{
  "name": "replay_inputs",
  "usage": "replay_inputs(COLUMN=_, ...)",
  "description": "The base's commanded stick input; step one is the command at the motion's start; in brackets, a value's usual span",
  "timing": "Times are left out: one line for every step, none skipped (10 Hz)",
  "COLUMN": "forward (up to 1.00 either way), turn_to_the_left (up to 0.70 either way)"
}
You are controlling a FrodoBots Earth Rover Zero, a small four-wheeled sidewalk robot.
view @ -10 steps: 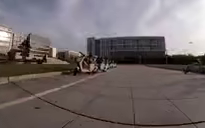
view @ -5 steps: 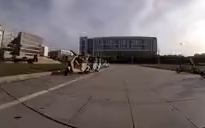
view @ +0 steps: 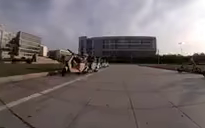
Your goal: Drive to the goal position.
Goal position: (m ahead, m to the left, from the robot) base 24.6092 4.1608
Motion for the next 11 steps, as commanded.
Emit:
replay_inputs(forward=0.45, turn_to_the_left=0.00)
replay_inputs(forward=0.48, turn_to_the_left=0.00)
replay_inputs(forward=0.58, turn_to_the_left=0.00)
replay_inputs(forward=0.67, turn_to_the_left=0.00)
replay_inputs(forward=0.70, turn_to_the_left=-0.04)
replay_inputs(forward=0.70, turn_to_the_left=-0.09)
replay_inputs(forward=0.70, turn_to_the_left=-0.14)
replay_inputs(forward=0.70, turn_to_the_left=-0.14)
replay_inputs(forward=0.70, turn_to_the_left=-0.14)
replay_inputs(forward=0.70, turn_to_the_left=-0.14)
replay_inputs(forward=0.70, turn_to_the_left=-0.14)
